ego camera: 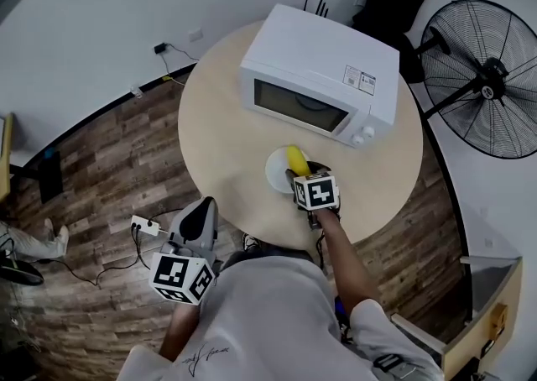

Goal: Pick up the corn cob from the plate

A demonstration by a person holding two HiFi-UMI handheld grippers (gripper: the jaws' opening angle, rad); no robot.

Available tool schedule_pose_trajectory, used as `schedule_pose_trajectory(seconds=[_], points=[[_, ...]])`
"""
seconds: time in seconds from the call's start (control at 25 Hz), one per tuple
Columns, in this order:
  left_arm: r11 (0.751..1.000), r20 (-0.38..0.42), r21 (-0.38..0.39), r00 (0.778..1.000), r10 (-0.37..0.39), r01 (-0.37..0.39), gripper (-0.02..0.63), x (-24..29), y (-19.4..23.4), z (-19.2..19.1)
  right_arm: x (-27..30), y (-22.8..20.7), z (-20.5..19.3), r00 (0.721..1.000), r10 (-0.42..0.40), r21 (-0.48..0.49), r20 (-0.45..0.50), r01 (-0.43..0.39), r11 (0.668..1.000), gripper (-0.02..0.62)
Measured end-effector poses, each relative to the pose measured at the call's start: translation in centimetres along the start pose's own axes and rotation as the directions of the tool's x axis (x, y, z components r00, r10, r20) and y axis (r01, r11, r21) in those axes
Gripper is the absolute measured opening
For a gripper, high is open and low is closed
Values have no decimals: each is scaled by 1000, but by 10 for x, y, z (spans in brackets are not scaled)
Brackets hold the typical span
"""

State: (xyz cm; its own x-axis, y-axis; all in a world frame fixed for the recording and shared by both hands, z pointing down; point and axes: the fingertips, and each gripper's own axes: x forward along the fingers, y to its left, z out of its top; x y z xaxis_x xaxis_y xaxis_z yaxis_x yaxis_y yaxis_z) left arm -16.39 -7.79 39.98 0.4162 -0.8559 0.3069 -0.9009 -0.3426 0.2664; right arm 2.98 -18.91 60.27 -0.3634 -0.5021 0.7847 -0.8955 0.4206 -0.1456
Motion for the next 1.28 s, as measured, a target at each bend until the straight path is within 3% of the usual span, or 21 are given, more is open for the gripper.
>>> schedule_pose_trajectory(seconds=[1.28], points=[[999,-1,12,999,-40,40,-8,-2,-5,-3,-50,9,10,993,-4,57,115,-3,998,265]])
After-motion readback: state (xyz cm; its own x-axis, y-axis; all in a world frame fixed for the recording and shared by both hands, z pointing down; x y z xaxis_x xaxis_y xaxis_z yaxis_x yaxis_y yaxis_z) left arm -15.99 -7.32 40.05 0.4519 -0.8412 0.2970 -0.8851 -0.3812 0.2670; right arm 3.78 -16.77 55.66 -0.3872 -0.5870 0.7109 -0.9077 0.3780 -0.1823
